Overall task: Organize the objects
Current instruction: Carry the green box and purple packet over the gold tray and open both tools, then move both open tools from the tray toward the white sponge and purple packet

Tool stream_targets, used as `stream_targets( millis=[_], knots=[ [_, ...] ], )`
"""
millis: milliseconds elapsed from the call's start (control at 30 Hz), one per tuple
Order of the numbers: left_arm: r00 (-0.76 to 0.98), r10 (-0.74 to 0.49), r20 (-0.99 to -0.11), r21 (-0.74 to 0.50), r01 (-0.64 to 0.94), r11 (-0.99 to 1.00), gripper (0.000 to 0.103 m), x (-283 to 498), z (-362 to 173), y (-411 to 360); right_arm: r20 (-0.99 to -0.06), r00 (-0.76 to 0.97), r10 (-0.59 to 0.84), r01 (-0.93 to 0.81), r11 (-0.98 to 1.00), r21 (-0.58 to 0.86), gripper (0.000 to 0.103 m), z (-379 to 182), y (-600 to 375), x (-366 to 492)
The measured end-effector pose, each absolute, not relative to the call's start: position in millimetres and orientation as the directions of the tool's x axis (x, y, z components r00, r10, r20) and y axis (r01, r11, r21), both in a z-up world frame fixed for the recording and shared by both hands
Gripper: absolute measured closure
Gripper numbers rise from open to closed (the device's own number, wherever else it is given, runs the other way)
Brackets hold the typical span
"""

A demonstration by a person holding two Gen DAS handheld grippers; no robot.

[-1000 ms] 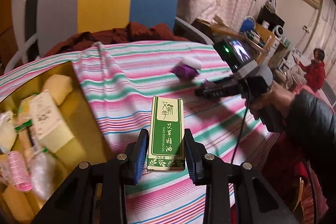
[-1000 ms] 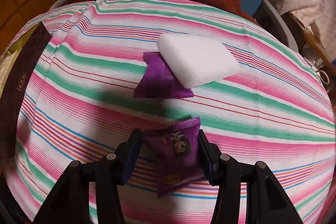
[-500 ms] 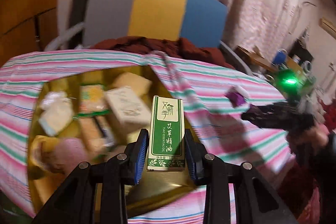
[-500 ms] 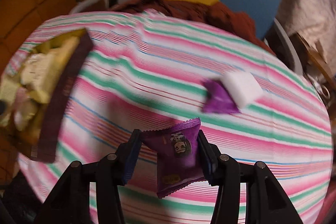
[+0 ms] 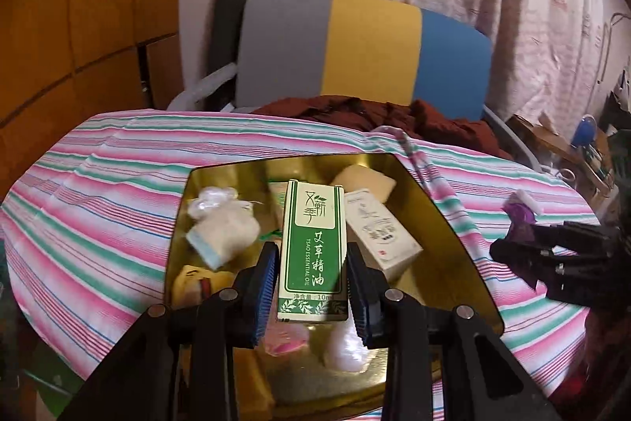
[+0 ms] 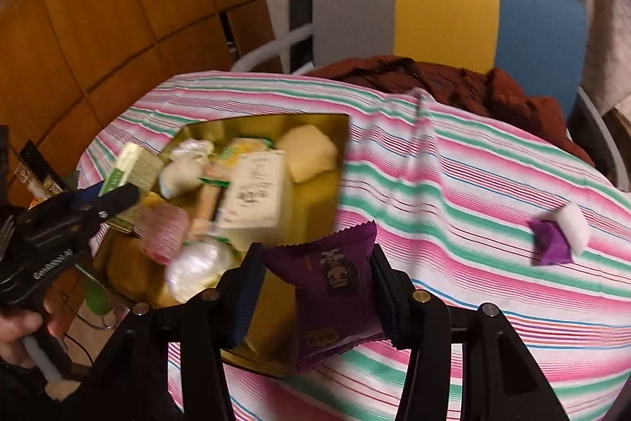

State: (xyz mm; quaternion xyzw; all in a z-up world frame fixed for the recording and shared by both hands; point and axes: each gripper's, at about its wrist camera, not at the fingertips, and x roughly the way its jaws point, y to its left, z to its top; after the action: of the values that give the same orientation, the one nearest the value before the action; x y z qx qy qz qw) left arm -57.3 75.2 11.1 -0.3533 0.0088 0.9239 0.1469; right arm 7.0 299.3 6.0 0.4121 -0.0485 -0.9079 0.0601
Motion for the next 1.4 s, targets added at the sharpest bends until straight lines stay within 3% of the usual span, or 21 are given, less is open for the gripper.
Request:
stream_targets(
  millis=[567, 933, 1200, 1400],
  knots=[
    [-0.683, 0.29, -0.67, -0.163, -0.246, -0.955, 0.069, -88, 10, 58, -0.741, -0.652, -0.161, 0.047, -0.984, 0.173, 0.051, -15, 259, 9],
    [-0.675, 0.227, -0.702, -0.108, -0.214, -0.971, 0.068, -103, -4, 66, -0.756, -0.633, -0.164, 0.039, -0.983, 0.18, 0.05, -28, 257, 5],
    [-0.686, 0.2, -0.7, -0.068, -0.214, -0.974, 0.046, -94, -5, 73, -0.757, -0.634, -0.158, 0.012, -0.981, 0.195, 0.042, -33, 260, 9],
    [-0.698, 0.21, -0.685, -0.075, -0.219, -0.973, 0.044, -81, 2, 70, -0.752, -0.637, -0.171, 0.012, -0.977, 0.212, 0.037, -32, 257, 11]
  ],
)
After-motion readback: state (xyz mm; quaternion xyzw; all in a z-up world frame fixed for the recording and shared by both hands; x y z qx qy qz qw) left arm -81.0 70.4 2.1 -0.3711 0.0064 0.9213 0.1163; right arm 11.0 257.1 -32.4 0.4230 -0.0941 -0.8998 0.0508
